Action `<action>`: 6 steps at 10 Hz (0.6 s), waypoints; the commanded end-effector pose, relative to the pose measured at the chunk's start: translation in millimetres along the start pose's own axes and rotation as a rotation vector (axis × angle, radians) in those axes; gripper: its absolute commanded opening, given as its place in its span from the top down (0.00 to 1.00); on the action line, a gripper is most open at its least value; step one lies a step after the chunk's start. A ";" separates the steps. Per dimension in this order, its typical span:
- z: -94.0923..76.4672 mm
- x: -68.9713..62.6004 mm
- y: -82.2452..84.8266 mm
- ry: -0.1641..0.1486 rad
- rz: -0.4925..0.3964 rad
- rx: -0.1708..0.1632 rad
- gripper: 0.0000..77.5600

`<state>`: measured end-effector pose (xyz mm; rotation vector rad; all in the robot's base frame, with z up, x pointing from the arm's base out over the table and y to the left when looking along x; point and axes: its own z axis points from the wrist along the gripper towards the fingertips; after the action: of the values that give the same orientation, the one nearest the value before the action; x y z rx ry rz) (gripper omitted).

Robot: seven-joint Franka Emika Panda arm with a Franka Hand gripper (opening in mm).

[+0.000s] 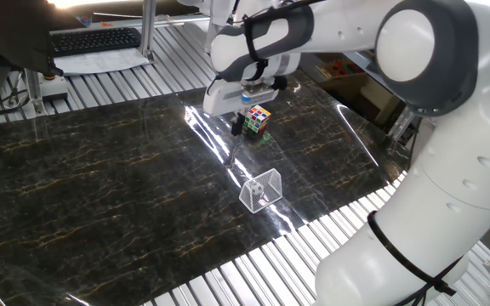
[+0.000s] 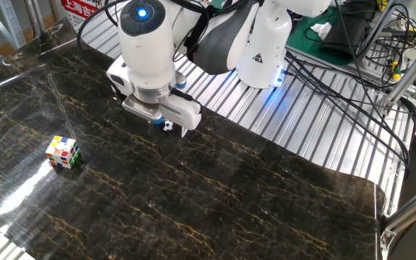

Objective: Push the soccer ball into the goal

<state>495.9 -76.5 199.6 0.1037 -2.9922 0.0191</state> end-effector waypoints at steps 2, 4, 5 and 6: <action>-1.5 -0.3 -0.5 -0.020 -0.002 0.008 1.00; -1.9 -0.1 -0.7 -0.031 -0.008 0.017 1.00; -2.0 0.0 -0.8 -0.034 -0.013 0.018 1.00; -2.0 0.0 -0.8 -0.042 -0.015 0.018 1.00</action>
<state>495.3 -76.8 199.7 0.1213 -3.0237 0.0378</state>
